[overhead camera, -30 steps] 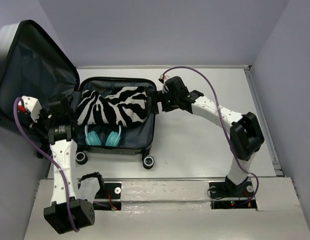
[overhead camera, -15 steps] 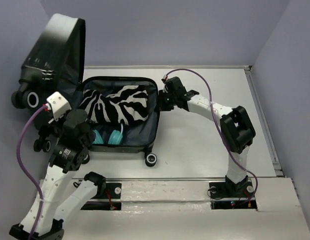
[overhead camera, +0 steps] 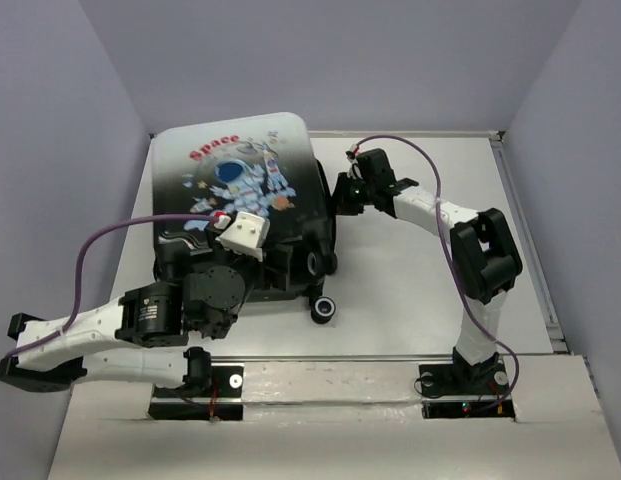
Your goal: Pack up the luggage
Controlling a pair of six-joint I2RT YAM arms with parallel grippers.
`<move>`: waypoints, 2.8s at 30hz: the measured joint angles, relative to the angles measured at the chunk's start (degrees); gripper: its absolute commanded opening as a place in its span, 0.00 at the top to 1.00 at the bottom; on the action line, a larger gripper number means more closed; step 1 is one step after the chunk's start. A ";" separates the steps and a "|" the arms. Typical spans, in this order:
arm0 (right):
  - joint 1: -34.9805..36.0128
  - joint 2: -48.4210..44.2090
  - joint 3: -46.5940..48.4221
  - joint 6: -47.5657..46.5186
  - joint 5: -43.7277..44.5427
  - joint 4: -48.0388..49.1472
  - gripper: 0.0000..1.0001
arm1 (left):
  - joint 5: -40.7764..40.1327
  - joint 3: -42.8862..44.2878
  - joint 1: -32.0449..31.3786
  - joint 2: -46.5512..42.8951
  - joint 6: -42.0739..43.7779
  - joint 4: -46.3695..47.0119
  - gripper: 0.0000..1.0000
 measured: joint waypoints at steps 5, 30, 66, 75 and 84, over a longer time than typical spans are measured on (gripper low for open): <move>-4.83 -2.14 -2.16 -2.01 -1.95 -1.44 0.40 | 7.02 9.94 -7.17 4.46 0.35 5.22 0.01; 10.88 -39.23 -13.14 -7.85 4.44 -10.71 0.93 | 56.06 65.29 75.60 62.55 -6.05 0.74 0.03; -12.13 -47.39 -30.34 -4.35 22.88 -11.58 0.77 | 70.86 72.94 83.23 83.14 -10.29 14.62 0.18; -12.15 -45.86 -33.51 -4.17 18.64 -11.65 0.93 | 74.10 56.81 78.16 85.92 -9.09 12.02 0.41; -10.36 -41.24 -35.54 -3.89 15.98 -11.23 0.93 | 72.13 33.81 78.05 74.64 -10.67 18.23 0.44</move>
